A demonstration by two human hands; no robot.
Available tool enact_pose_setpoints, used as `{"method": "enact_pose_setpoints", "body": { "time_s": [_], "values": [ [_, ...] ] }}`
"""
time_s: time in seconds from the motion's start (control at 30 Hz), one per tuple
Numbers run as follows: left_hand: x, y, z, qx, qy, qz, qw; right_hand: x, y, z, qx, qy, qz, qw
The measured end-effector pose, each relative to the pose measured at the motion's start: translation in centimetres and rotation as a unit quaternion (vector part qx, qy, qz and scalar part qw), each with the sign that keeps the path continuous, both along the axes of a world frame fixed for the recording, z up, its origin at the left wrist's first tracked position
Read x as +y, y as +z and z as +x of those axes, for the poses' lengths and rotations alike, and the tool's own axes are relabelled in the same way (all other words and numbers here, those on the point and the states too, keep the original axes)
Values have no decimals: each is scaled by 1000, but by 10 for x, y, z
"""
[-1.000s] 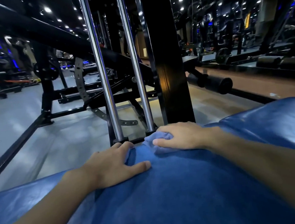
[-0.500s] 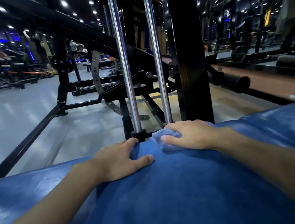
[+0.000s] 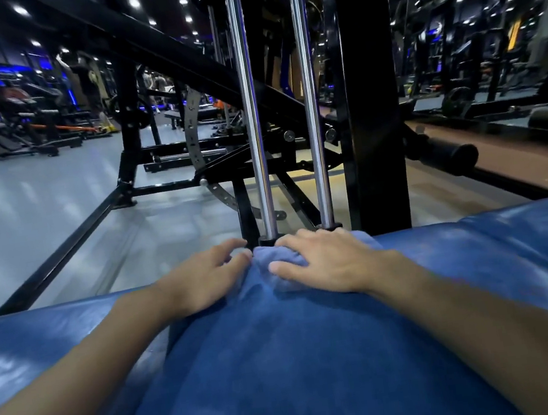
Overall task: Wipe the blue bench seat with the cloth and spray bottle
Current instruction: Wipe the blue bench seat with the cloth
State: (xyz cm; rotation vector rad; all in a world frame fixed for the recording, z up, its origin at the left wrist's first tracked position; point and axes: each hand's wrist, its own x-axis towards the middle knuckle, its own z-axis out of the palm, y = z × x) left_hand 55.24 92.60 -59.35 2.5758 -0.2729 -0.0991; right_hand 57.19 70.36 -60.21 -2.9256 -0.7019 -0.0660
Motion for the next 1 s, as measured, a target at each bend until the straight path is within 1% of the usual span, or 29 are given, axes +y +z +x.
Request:
{"method": "enact_pose_setpoints", "body": {
  "time_s": [0.07,0.13,0.2,0.27,0.3,0.37,0.4,0.43,0.7,0.8,0.87,0.97,1.0],
  "values": [
    [-12,7,3,-33,-3,-73,997,2,3,-4,7,13,-1,1000],
    [-33,17,9,-67,-11,-77,995,-17,9,-8,-4,5,-19,1000],
    [-62,23,17,-82,-37,-62,994,-48,9,-17,-6,-42,-33,999],
    [-93,23,26,-79,-77,-33,993,-79,2,-28,27,-105,-25,994],
    [-107,22,30,-67,-95,-2,993,-89,-3,-33,41,-127,-23,991],
    [-127,16,34,-35,-122,95,987,-98,-13,-35,42,-144,-22,988],
    [-131,13,36,-27,-120,144,982,-98,-16,-34,35,-145,-15,989],
    [-130,10,37,-26,-114,175,978,-97,-16,-32,30,-145,-11,989],
    [-73,8,25,-44,-77,191,977,-96,-10,-36,46,-149,-5,988],
    [-49,8,21,-45,-66,193,978,-91,-5,-40,38,-154,-23,987],
    [-51,10,24,-49,-70,203,975,-76,-3,-45,35,-141,-11,989],
    [-76,11,27,-70,-97,210,970,-49,-6,-56,63,-125,32,990],
    [-82,10,27,-77,-105,207,970,-44,-7,-58,57,-127,30,990]
  ]
}}
